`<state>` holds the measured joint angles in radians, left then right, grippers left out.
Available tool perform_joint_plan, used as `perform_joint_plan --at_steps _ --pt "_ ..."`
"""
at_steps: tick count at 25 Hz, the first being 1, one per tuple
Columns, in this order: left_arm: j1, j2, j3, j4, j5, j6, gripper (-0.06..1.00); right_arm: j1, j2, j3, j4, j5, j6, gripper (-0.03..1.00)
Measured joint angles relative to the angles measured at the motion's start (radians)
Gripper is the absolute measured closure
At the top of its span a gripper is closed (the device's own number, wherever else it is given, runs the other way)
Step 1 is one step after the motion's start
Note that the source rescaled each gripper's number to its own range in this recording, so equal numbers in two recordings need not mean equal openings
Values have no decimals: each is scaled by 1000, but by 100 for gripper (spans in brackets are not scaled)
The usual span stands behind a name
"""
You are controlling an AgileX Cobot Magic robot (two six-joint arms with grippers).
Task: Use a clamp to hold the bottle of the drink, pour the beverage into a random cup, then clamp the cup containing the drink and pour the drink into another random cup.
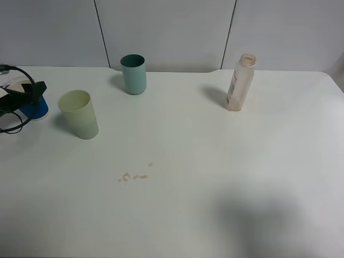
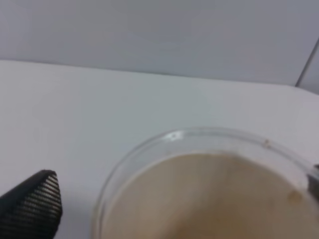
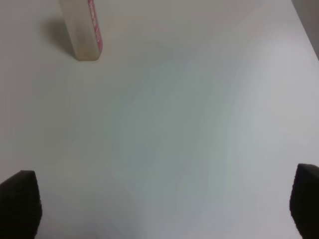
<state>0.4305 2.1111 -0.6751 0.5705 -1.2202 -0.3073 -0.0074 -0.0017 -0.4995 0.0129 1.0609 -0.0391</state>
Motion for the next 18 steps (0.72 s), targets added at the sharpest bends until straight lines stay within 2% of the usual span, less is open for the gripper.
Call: perform_joint_plan --at_steps 10,18 --pt "0 -131 62 -18 2 -26 -5 0 0 0 0 0 0 -3" --pt "0 -294 68 -12 2 -125 -5 0 0 0 0 0 0 -3"
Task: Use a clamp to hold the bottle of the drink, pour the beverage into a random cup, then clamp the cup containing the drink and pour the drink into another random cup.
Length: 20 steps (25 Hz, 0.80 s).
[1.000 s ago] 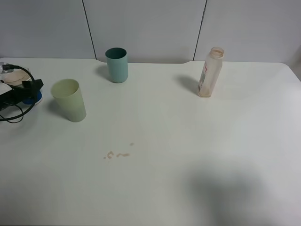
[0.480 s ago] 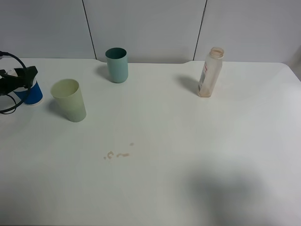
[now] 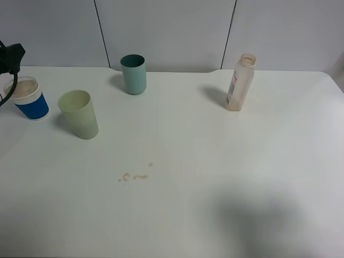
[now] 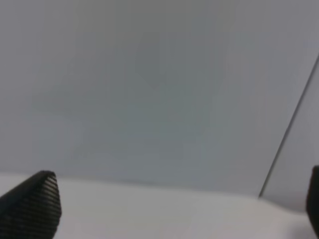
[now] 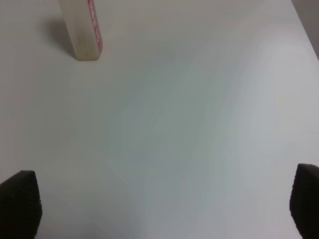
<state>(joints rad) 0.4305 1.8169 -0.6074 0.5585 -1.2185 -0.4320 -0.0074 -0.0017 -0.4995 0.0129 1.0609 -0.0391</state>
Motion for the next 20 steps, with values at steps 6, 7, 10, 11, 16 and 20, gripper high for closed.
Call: perform_joint_plan --at_steps 6,7,10,11,16,20 --pt "0 -138 43 -6 0 -16 -5 0 0 0 0 0 0 -3" --pt "0 -158 58 -13 0 -16 -5 0 0 0 0 0 0 -3" --pt "0 -226 110 -52 0 -4 -5 0 0 0 0 0 0 -3" --pt "0 -250 128 -66 0 -4 -5 0 0 0 0 0 0 -3" --pt "0 -350 192 -111 0 -1 -5 0 0 0 0 0 0 -3" --pt "0 -471 237 -141 37 -1 -5 0 0 0 0 0 0 -3"
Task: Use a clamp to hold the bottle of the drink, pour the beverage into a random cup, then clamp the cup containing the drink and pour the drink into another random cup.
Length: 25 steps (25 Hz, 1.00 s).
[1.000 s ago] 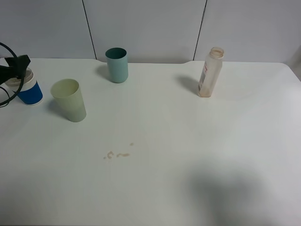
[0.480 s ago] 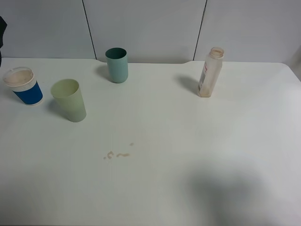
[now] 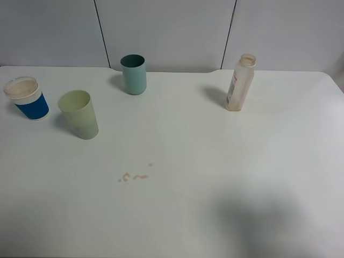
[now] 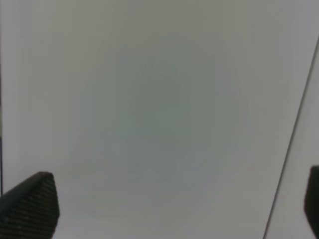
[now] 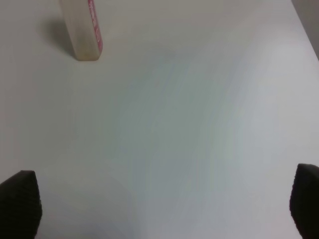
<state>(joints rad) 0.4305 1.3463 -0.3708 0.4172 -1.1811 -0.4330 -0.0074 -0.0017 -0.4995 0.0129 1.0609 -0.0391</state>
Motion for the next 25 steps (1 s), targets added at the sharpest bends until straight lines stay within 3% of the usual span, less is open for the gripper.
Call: perform_joint_plan --at_steps 6,10,19,25 --pt "-27 -121 15 -29 106 0 -5 0 0 0 0 0 0 -3" --pt "-108 -193 15 -112 183 14 -5 0 0 0 0 0 0 -3" --pt "-328 -342 16 -311 419 162 -5 0 0 0 0 0 1 -3" --pt "-357 -520 16 -344 595 177 -5 0 0 0 -31 0 39 -3"
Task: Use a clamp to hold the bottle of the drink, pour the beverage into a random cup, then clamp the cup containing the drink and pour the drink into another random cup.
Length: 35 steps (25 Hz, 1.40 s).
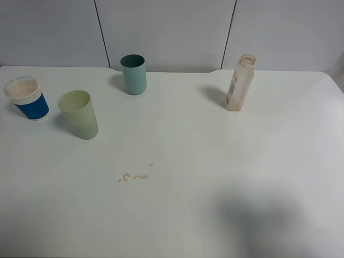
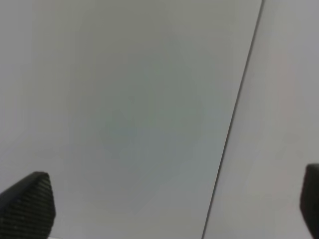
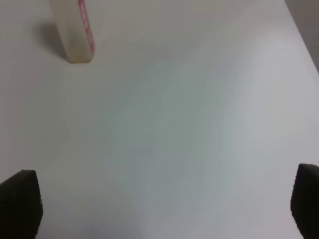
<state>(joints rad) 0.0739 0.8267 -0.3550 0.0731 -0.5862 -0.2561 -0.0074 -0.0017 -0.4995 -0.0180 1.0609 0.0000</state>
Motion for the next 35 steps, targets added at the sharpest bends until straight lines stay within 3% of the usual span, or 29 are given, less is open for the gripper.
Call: perform_joint_plan --at_steps 19,35 --pt "0 -563 0 0 566 11 -5 0 0 0 0 0 14 -3" --pt "0 -692 -219 31 1296 18 -4 0 0 0 -1 0 14 -3"
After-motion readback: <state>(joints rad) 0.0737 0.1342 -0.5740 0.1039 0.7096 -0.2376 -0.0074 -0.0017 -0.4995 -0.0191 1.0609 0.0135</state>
